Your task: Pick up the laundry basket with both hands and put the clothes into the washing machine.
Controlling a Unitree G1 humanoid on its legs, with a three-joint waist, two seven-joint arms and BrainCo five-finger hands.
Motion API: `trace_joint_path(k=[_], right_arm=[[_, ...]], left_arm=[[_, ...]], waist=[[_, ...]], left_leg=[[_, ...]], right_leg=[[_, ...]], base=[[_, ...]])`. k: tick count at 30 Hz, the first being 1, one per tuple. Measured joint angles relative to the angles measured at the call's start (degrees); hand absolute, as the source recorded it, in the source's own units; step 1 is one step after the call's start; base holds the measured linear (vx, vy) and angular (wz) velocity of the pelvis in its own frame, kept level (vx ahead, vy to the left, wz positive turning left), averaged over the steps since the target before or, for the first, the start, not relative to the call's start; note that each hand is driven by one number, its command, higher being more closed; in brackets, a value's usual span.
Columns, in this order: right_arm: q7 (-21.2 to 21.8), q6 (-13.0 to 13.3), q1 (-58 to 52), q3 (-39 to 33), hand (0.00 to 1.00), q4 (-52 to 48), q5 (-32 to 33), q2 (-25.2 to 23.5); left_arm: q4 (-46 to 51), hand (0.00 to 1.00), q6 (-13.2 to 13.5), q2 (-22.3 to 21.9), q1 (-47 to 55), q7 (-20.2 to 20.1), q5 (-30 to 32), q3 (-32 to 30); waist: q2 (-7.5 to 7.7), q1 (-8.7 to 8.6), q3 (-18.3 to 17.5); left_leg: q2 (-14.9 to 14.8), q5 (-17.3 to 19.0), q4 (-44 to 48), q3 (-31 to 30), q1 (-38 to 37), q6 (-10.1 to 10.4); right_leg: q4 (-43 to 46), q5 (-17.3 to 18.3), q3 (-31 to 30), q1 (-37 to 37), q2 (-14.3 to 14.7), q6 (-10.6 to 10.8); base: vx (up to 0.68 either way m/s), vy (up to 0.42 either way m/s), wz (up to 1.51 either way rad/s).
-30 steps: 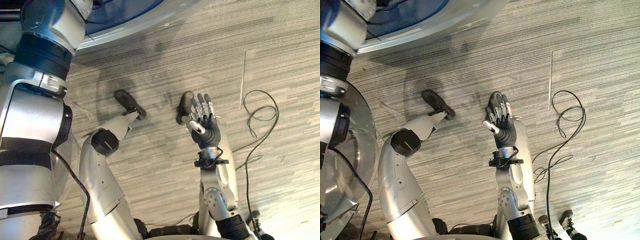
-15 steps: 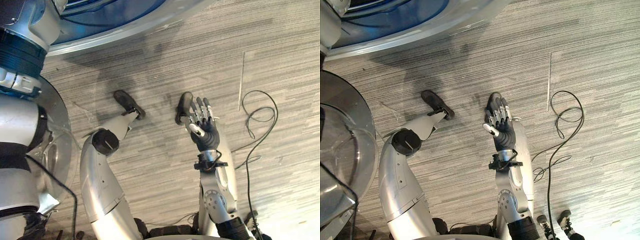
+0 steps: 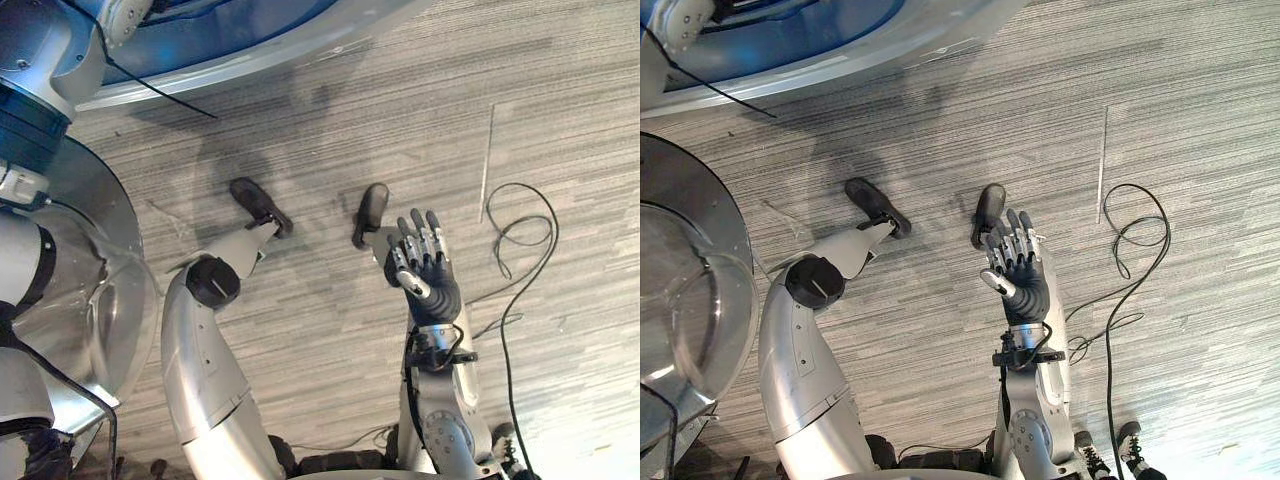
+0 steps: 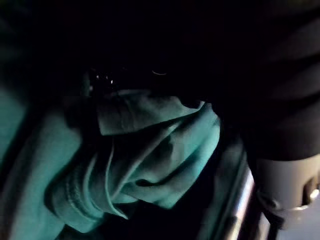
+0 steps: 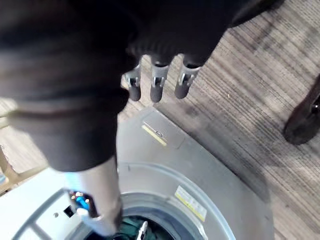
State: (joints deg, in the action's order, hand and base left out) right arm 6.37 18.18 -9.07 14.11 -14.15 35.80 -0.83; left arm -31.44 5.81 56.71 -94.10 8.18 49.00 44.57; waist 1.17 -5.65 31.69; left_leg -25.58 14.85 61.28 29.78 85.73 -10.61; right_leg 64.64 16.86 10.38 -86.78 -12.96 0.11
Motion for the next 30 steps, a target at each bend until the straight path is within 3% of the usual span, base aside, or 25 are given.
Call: trace_joint_path(k=[3,7,9,13,19,20,23,25,26,27,30], right_arm=[[-0.2,0.5,0.1,0.1,0.0,-0.1,0.0,-0.3],[-0.7,0.5,0.9,0.2,0.0,0.2,0.1,-1.0],[-1.2,0.3,1.2,0.2,0.0,0.3,0.2,-1.0],[-1.5,0.0,1.8,0.2,0.0,0.4,0.5,-0.7],[-2.3,0.0,2.3,0.4,0.0,0.6,0.7,0.2],[-2.6,0.0,2.3,0.4,0.0,0.6,0.6,0.3],[-2.5,0.1,2.4,0.5,0.0,0.6,0.7,1.2],[-2.4,-0.3,3.3,0.4,0.0,1.5,0.7,1.2],[-2.4,-0.6,3.3,0.4,0.0,1.5,0.7,1.2],[-2.5,-1.0,3.3,0.5,0.0,1.5,0.6,1.2],[-2.4,-3.2,3.4,0.0,0.0,1.3,0.1,1.3]], left_arm=[[-2.5,0.0,-3.5,0.0,0.2,2.9,0.0,-8.8],[-7.9,0.0,-11.1,-1.1,-1.0,4.3,-2.9,-20.8],[-9.0,0.0,-12.3,-1.8,-1.9,4.3,-5.1,-23.4],[-9.0,0.0,-12.3,-2.3,-2.0,4.9,-8.0,-25.2],[-8.7,0.0,-12.2,-2.2,-1.7,5.6,-6.7,-24.6],[-6.8,0.0,-12.0,-1.1,-0.9,5.6,-6.2,-21.2],[2.2,0.0,-7.1,3.0,3.4,5.3,-5.3,-11.5],[4.9,0.0,-1.8,3.1,10.9,0.8,-4.9,-10.3],[4.2,0.0,-1.4,2.8,12.3,-0.6,-5.3,-10.4],[0.9,0.0,-1.5,1.9,13.8,-3.9,-9.0,-10.4],[-6.9,0.0,-5.2,-0.7,10.6,-13.4,-22.2,-11.7]], waist=[[0.0,0.0,0.0],[0.0,-0.03,0.0],[0.01,0.01,0.0],[0.01,0.08,0.0],[0.01,0.14,0.0],[0.01,0.14,0.0],[0.0,0.28,0.0],[-0.02,0.17,0.0],[-0.02,0.08,0.0],[-0.03,0.11,0.0],[0.04,0.38,-0.1]], left_leg=[[0.0,-0.2,-0.2,0.2,0.1,0.3],[-0.4,-0.4,-0.4,0.1,0.2,0.5],[-0.4,-0.7,-0.7,0.0,0.3,0.3],[-0.4,-1.6,-1.4,-0.2,0.5,0.6],[-0.4,-1.8,-1.8,-0.3,0.5,0.5],[-0.4,-1.9,-1.8,-0.3,0.5,0.5],[-0.3,-2.0,-1.8,-0.4,0.4,0.2],[-0.3,-2.0,-2.0,-0.7,0.0,0.4],[-0.2,-2.0,-2.2,-0.7,0.0,0.5],[-0.2,-2.2,-2.7,-0.6,0.0,0.9],[-0.3,-2.7,-3.5,-0.3,-0.1,1.5]], right_leg=[[0.0,0.0,-0.2,-0.4,0.1,0.0],[-0.4,-0.5,0.0,-0.4,0.9,-0.8],[-0.5,-0.6,0.2,-0.4,0.9,-1.0],[-1.0,-0.8,0.7,-0.4,0.9,-1.3],[-1.2,-0.9,0.9,-0.4,1.0,-1.5],[-1.3,-0.9,0.9,-0.3,0.9,-1.5],[-1.2,-0.9,1.0,-0.2,0.9,-1.5],[-1.4,-0.9,1.3,0.5,0.8,-1.5],[-1.6,-0.8,1.3,0.6,0.9,-1.3],[-2.2,-0.8,1.4,0.5,1.0,-1.3],[-2.9,-0.9,1.7,0.6,1.2,-1.4]], base=[[-0.06,0.008,0.0],[-0.07,0.005,-0.05],[-0.06,0.003,0.01],[-0.07,0.001,0.02],[-0.07,0.003,0.0],[-0.07,0.007,0.01],[-0.07,0.007,0.01],[-0.06,0.005,0.02],[-0.07,0.001,-0.01],[-0.08,0.0,-0.02],[-0.09,-0.004,0.01]])
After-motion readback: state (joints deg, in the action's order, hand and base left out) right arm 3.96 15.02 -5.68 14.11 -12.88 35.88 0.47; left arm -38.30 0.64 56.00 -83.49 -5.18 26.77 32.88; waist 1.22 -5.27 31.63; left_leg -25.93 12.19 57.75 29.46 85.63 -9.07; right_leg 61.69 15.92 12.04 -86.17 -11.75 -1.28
